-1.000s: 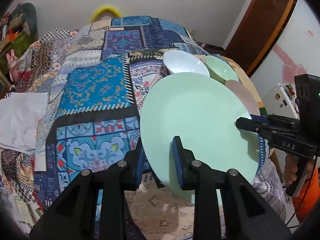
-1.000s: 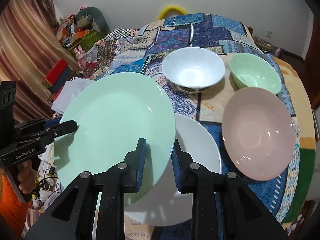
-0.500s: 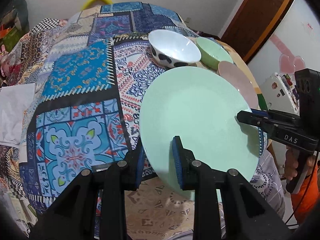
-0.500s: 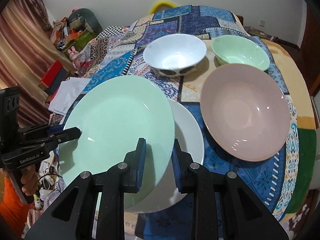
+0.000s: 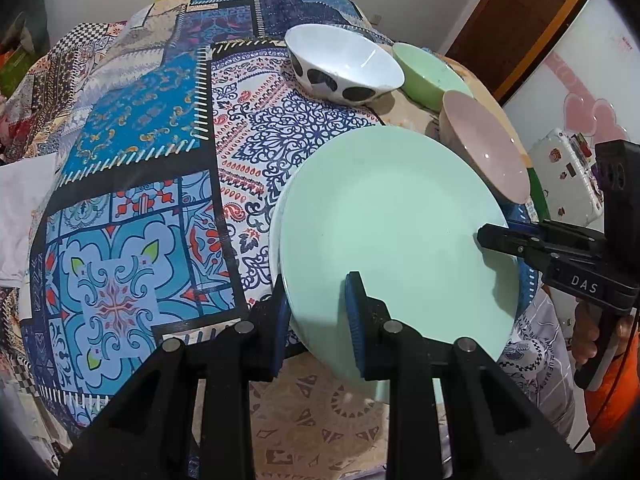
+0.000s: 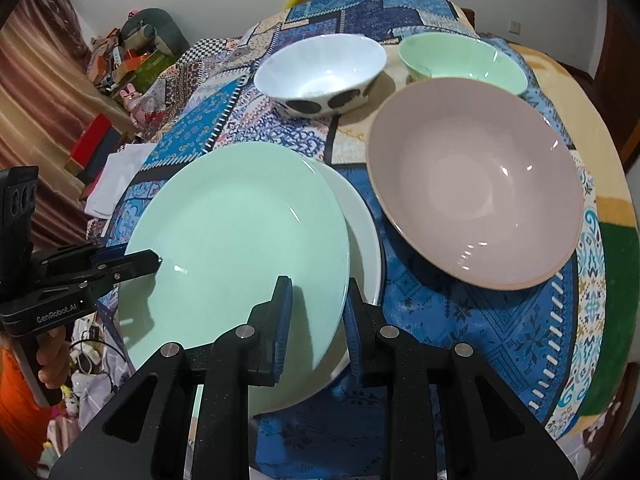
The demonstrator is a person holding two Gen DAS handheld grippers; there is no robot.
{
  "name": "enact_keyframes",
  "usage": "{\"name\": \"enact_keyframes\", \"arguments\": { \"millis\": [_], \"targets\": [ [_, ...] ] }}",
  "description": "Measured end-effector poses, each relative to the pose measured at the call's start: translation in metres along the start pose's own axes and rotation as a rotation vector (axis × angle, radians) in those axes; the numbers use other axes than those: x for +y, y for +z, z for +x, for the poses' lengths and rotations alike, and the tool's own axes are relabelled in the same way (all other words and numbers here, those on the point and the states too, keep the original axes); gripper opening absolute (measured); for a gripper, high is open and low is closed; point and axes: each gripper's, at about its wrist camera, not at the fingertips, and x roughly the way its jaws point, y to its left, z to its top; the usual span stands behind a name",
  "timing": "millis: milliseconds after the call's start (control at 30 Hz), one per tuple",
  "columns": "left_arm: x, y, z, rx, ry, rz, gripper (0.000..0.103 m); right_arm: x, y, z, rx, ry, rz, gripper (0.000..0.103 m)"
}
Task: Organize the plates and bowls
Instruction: 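Lower the mint green plate onto the white plate with both grippers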
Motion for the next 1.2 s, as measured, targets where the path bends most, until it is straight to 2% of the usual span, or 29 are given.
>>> {"name": "enact_keyframes", "arguments": {
  "millis": [200, 433, 833, 1067, 1200],
  "targets": [
    [-0.004, 0.003, 0.005, 0.0, 0.019, 0.015, 0.027, -0.005, -0.001, 0.003, 0.007, 0.006, 0.018, 0.023],
    [-0.002, 0.008, 0.009, 0.007, 0.012, -0.001, 0.027, -0.007, 0.0, 0.002, 0.0, 0.012, 0.028, 0.023],
    [-0.004, 0.006, 0.012, 0.004, 0.016, 0.029, 0.027, -0.005, 0.0, 0.002, -0.003, 0.007, 0.017, 0.023],
    [-0.005, 0.005, 0.013, -0.001, 0.046, 0.06, 0.027, -0.007, 0.001, -0.001, -0.003, 0.009, 0.023, 0.023],
    [-0.007, 0.003, 0.014, -0.007, 0.064, 0.078, 0.026, -0.01, 0.0, -0.001, -0.002, -0.022, 0.021, 0.026]
  ]
}}
